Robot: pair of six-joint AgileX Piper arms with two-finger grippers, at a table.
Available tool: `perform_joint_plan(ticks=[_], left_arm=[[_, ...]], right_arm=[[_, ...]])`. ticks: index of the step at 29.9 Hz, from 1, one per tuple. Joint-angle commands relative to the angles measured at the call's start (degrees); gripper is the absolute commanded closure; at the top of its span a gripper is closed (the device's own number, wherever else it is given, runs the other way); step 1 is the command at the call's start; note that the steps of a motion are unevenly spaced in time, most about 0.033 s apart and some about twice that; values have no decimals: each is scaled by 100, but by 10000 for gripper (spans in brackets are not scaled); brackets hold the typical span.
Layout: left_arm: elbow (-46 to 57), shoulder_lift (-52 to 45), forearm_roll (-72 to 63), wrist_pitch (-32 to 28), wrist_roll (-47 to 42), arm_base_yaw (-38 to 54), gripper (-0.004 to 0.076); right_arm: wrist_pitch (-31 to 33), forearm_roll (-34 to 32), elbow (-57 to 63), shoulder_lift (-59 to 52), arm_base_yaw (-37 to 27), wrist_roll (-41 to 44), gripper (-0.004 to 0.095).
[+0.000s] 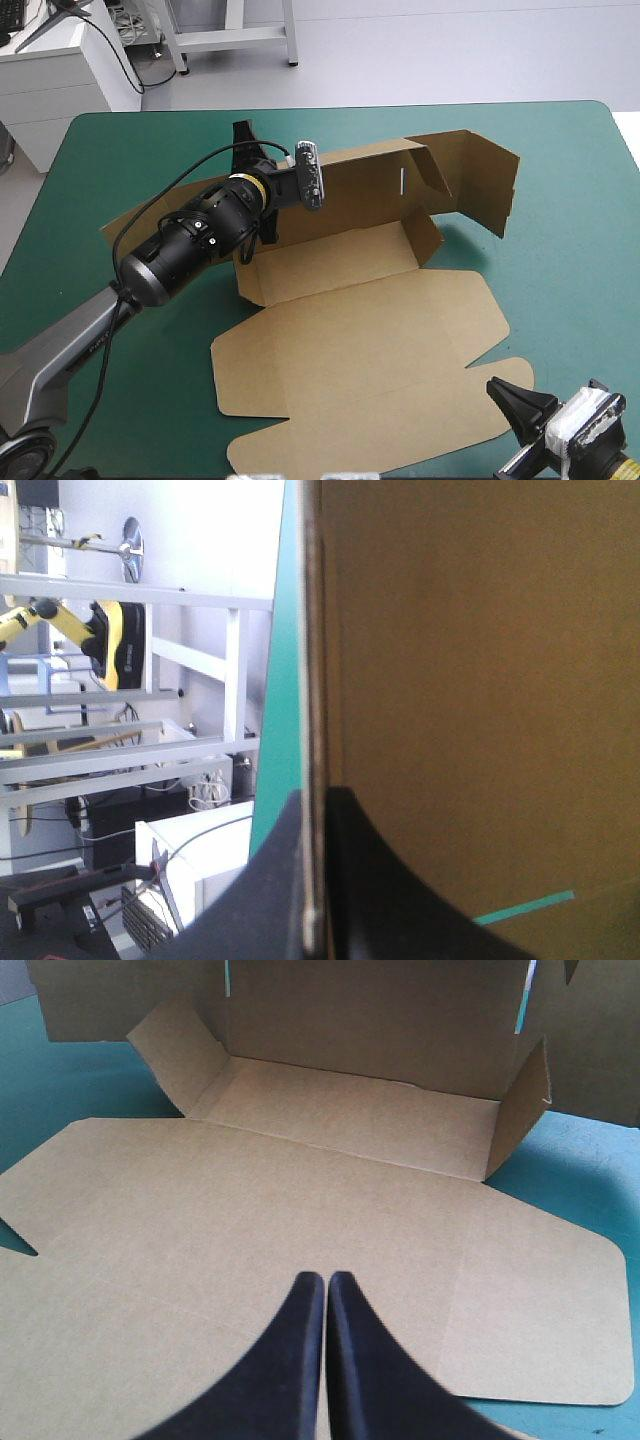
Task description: Fold the box
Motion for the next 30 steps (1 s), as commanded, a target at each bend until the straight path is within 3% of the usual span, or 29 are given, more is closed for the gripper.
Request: perform_joint_plan(ticks=[1, 7, 15, 30], left_arm=[[19, -225, 654, -622, -527, -45, 733], [819, -257, 2440, -1152, -1958, -93, 733], [1861, -296, 5937, -1262, -4873, -374, 733], [2488, -553, 5922, -1439, -5125, -520, 732]], right_arm=[[-438, 80, -119, 81, -5, -56, 912], [-438, 80, -119, 81, -5, -56, 912], [-441, 80, -119, 81, -5, -56, 912], [-451, 35, -119, 81, -5, -56, 912]])
